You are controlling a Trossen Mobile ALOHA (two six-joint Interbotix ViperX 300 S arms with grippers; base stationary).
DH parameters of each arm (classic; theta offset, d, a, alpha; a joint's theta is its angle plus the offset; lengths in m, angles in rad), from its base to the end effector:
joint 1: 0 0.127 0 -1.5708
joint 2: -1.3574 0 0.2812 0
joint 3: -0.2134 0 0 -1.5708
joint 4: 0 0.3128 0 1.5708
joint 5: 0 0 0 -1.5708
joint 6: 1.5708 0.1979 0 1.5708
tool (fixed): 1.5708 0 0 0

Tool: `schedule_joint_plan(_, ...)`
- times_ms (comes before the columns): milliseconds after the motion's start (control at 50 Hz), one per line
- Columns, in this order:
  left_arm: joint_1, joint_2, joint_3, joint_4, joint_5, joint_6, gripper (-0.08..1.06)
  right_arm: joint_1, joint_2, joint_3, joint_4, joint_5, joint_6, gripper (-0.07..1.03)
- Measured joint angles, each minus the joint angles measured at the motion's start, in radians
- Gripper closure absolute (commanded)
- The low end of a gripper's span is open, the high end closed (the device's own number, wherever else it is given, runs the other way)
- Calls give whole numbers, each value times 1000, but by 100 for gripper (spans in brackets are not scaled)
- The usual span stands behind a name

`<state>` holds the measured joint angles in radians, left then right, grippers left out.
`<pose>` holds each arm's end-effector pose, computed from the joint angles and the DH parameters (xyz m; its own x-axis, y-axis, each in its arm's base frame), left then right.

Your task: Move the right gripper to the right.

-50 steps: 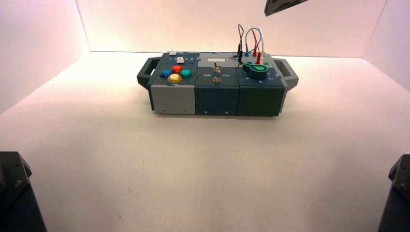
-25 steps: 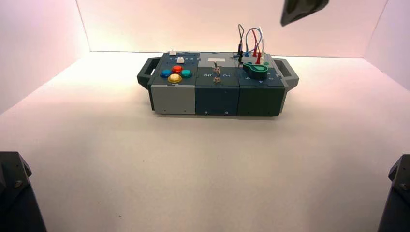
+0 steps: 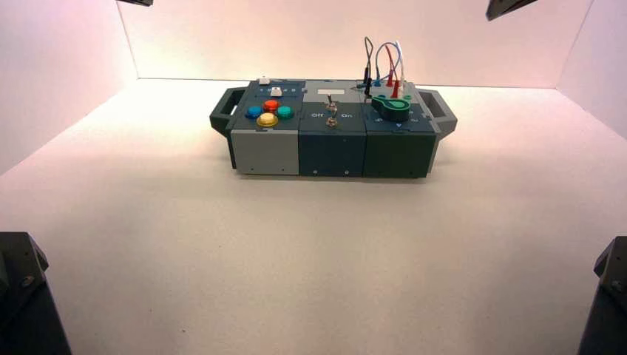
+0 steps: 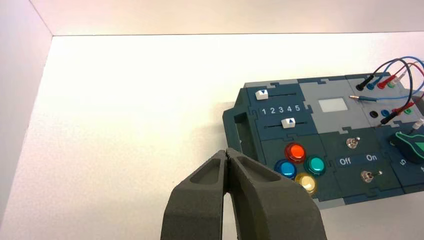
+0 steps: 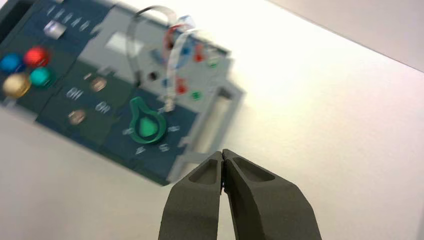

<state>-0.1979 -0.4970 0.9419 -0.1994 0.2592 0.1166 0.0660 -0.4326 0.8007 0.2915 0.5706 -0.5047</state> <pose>0.3460 -0.0796 0.1351 0.7395 -0.2001 -0.6428 0.1857 0.9784 -0.0909 0.3465 0.0537 0.1335 0.5875 0.1944 -0.7855 -0.3558 0.9339 -0.0350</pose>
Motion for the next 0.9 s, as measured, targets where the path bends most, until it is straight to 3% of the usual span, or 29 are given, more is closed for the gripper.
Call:
schedule_joint_plan(60, 2, 0, -2, 0, 0, -2, 100, -57, -3, -2, 87, 20, -91, 98)
schedule_joint_plan(80, 2, 0, -2, 0, 0, -2, 100, -57, -3, -2, 87, 20, -91, 98)
schedule_joint_plan(100, 2, 2, -2, 0, 0, 0, 100, -83, -3, -5, 127, 29, -129, 98)
schedule_joint_plan(160, 0, 3, -2, -2, 0, 0, 100, -110, -3, -8, 181, 43, -184, 98)
schedule_joint_plan(180, 0, 5, -2, 0, 0, 0, 100, -132, -3, -11, 218, 54, -221, 98)
schedule_joint_plan(200, 0, 6, -2, 0, 0, 0, 100, -137, -3, -12, 224, 55, -227, 98)
schedule_joint_plan(220, 2, 8, -2, -2, 0, 0, 100, -161, -3, -17, 259, 67, -261, 98)
schedule_joint_plan(240, 0, 8, -2, 0, 0, 0, 100, -179, -3, -20, 278, 74, -276, 98)
schedule_joint_plan(300, 2, 11, -2, 0, 0, 0, 100, -232, -3, -29, 311, 86, -311, 98)
schedule_joint_plan(520, 2, 17, -2, 0, 0, 0, 100, -376, 18, -69, 325, 110, -380, 98)
schedule_joint_plan(900, 2, 26, -8, 0, 0, 0, 100, -586, 107, -135, 330, 155, -385, 98)
